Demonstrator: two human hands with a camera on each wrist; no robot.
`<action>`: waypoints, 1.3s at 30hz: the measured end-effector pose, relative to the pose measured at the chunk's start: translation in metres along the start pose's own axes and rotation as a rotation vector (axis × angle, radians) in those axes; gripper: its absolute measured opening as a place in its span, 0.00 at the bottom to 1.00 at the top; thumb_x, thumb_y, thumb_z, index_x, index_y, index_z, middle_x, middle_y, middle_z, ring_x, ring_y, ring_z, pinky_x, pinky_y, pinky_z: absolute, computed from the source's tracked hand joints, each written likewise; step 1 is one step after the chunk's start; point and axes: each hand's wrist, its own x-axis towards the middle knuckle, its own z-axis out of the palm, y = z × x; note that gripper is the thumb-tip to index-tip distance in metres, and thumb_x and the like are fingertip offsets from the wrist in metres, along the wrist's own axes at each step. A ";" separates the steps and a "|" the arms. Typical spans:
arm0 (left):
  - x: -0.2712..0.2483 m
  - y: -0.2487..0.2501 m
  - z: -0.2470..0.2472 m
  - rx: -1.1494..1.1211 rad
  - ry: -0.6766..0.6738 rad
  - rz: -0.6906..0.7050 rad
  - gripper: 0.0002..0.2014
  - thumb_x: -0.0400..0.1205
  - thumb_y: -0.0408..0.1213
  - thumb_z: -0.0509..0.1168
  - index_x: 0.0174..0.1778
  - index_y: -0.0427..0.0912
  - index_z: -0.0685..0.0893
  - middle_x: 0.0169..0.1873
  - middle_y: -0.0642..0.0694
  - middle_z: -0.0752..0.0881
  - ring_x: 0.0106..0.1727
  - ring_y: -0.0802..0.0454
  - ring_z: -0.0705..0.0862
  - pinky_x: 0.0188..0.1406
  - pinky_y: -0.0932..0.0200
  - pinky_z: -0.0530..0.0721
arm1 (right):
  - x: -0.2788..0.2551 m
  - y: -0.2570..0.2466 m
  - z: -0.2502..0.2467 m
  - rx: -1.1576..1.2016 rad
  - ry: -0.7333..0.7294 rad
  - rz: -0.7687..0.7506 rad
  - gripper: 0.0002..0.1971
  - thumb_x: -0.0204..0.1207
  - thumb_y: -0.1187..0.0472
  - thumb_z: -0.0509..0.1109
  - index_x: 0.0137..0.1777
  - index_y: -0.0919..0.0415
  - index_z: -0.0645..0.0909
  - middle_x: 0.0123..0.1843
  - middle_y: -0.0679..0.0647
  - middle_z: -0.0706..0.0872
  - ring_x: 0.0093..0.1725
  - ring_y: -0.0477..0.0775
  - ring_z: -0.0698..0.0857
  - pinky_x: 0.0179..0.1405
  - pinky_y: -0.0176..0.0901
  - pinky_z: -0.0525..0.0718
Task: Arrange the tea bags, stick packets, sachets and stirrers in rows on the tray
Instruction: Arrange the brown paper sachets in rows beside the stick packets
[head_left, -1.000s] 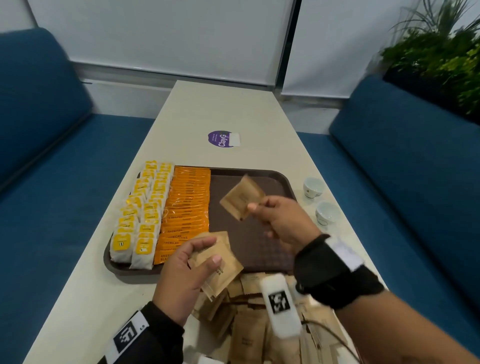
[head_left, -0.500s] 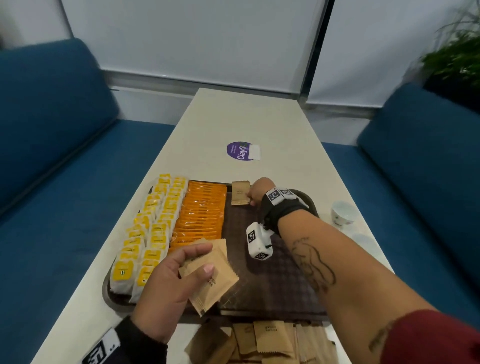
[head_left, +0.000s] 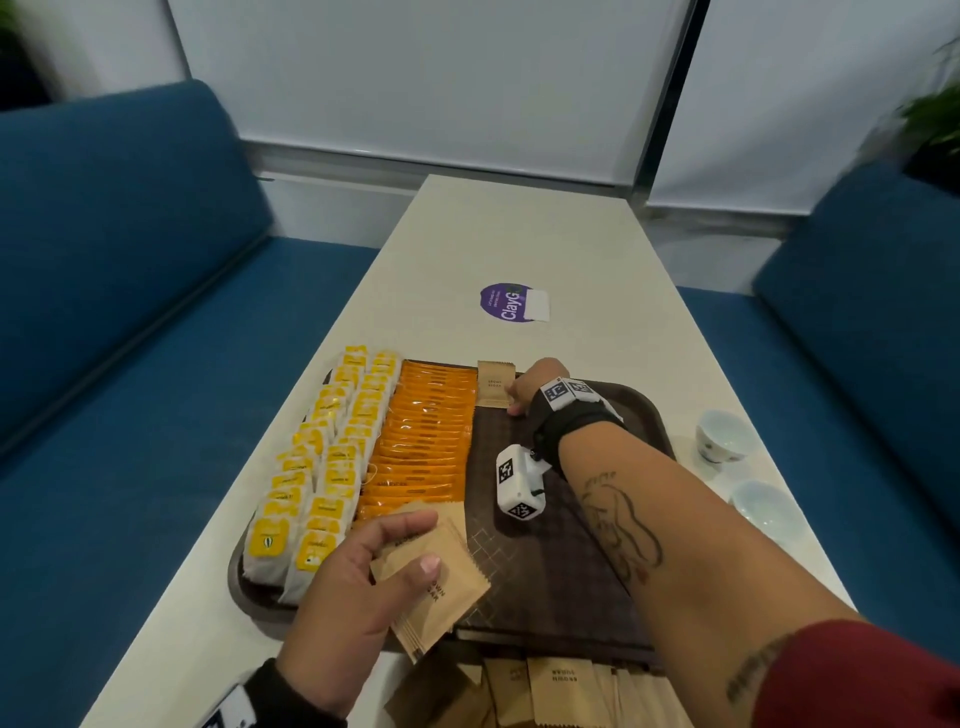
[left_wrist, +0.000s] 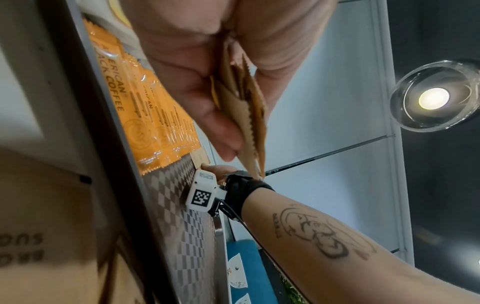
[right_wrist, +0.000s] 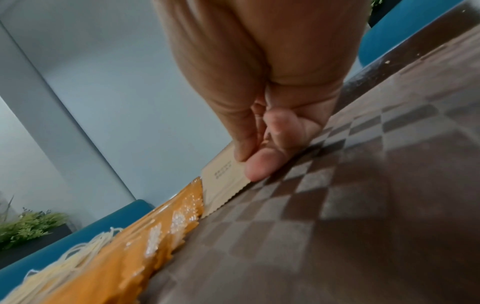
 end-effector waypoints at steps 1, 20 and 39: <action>0.000 0.000 -0.001 0.000 0.004 0.005 0.14 0.74 0.24 0.69 0.49 0.48 0.86 0.48 0.50 0.88 0.48 0.46 0.86 0.28 0.63 0.81 | 0.001 0.002 -0.001 0.022 0.015 -0.033 0.18 0.81 0.61 0.65 0.70 0.65 0.75 0.64 0.59 0.83 0.59 0.53 0.85 0.27 0.29 0.79; -0.006 0.000 0.014 0.002 0.028 0.202 0.09 0.75 0.35 0.69 0.49 0.50 0.85 0.53 0.45 0.87 0.54 0.48 0.86 0.51 0.48 0.86 | -0.217 0.002 0.020 0.538 -0.166 -0.351 0.13 0.67 0.57 0.80 0.46 0.60 0.81 0.34 0.48 0.82 0.29 0.42 0.79 0.27 0.33 0.77; -0.020 -0.004 0.011 0.055 -0.036 0.164 0.08 0.78 0.29 0.66 0.47 0.46 0.85 0.38 0.50 0.91 0.41 0.52 0.88 0.41 0.55 0.85 | -0.231 0.018 0.039 1.008 -0.133 -0.204 0.04 0.74 0.67 0.72 0.47 0.62 0.80 0.42 0.55 0.87 0.29 0.45 0.80 0.25 0.34 0.78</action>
